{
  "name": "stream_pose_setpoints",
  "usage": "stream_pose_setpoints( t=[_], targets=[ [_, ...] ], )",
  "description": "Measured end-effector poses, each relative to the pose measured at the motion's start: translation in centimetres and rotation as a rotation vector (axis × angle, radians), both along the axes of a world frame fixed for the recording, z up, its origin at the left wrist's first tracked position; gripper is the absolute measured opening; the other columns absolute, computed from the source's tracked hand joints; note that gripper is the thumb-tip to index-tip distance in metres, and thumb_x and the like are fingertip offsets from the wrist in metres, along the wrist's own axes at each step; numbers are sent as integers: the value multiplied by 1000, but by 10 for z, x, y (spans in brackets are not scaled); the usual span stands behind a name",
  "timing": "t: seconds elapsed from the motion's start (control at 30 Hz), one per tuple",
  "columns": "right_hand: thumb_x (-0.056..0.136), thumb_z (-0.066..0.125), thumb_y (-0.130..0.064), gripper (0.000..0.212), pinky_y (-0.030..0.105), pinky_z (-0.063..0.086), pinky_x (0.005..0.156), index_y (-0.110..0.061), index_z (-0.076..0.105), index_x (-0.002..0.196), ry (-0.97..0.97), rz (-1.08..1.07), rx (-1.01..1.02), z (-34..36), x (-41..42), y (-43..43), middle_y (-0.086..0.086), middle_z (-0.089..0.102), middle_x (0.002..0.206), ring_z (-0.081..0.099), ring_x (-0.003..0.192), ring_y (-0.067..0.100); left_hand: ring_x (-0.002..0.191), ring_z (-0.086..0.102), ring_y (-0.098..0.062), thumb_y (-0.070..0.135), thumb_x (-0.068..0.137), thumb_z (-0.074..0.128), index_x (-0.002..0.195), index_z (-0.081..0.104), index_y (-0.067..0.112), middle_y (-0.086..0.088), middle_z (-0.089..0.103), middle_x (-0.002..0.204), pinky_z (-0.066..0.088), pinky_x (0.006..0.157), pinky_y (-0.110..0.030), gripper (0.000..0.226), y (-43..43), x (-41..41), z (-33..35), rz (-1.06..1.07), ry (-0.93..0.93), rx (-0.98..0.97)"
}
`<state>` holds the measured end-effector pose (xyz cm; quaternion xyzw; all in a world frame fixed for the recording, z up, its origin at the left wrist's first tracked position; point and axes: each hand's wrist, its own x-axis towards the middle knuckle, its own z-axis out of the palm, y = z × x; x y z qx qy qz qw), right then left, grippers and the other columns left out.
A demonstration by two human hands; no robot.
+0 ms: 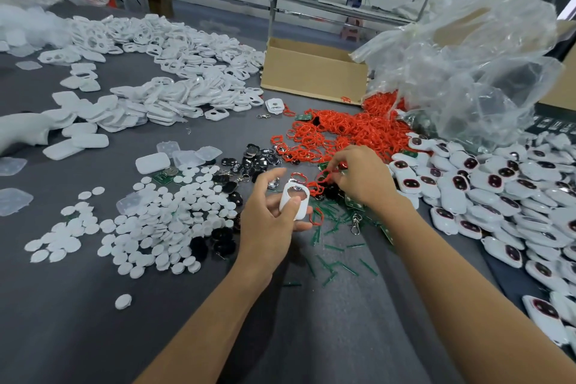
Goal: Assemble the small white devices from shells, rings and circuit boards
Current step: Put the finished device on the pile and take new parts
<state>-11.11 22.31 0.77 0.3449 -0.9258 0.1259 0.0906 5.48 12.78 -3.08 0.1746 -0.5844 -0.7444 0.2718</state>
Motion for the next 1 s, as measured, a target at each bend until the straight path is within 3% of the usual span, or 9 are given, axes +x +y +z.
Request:
stream_pose_setpoints(
  t=[0.13,0.2,0.27,0.33,0.5,0.63,0.73,0.87,1.0],
  targets=[
    [78,61,-6,27,33,50,77,-22,74,96,-27,67,53,8,10,5,-1,70,107,60,102,23,78,74,-17,-2,94,56,94,76,15,-3,73,103,59,63,-24,27,-1,1,0,-7,-35,-69],
    [78,62,-13,23,32,50,77,-22,75,94,-59,76,53,8,13,4,-2,71,102,61,99,22,77,74,-16,-3,94,57,88,77,15,0,73,100,59,64,-24,28,0,1,0,-15,-46,-60],
    [81,66,-26,12,35,52,77,-22,74,89,-66,74,40,6,16,2,-1,72,94,62,94,22,77,74,-17,-3,94,57,87,77,16,0,73,98,61,65,-26,29,-1,1,0,-11,-56,-49],
    [84,67,-36,19,37,51,78,-19,74,90,-50,72,52,3,17,-2,1,71,94,61,93,23,76,74,-18,-3,94,57,88,76,16,-1,72,101,61,67,-28,28,-2,0,-1,-4,-68,-53],
    [85,68,-28,13,37,48,81,-16,72,91,-19,91,-14,-7,18,-8,2,67,99,57,100,25,78,74,-18,-3,93,57,89,76,13,-2,74,99,59,63,-24,26,-1,-1,-4,14,-72,-57],
    [83,71,-25,11,36,49,72,-14,74,85,-48,127,-183,-3,26,1,5,71,80,62,79,25,75,74,-17,-1,92,60,90,76,14,3,74,93,59,64,-26,23,-2,-2,-4,56,-68,-49],
    [79,73,-20,4,29,42,61,-17,74,77,-65,296,-254,2,49,11,0,70,66,56,59,11,78,73,-15,8,89,69,93,75,18,6,75,93,57,64,-21,13,-1,-3,-3,129,-35,-94],
    [80,71,-14,6,26,42,59,-18,74,78,-69,357,-238,0,72,19,-3,69,64,53,56,10,87,73,-23,7,87,71,97,77,13,2,74,99,60,76,-40,14,1,-2,-3,107,3,-244],
    [81,73,-10,5,14,41,62,-14,76,83,-146,303,-307,-1,74,23,-3,70,69,58,59,5,70,72,-19,4,86,71,90,77,12,5,73,88,60,73,-47,11,2,-1,-3,129,2,-383]
  ],
)
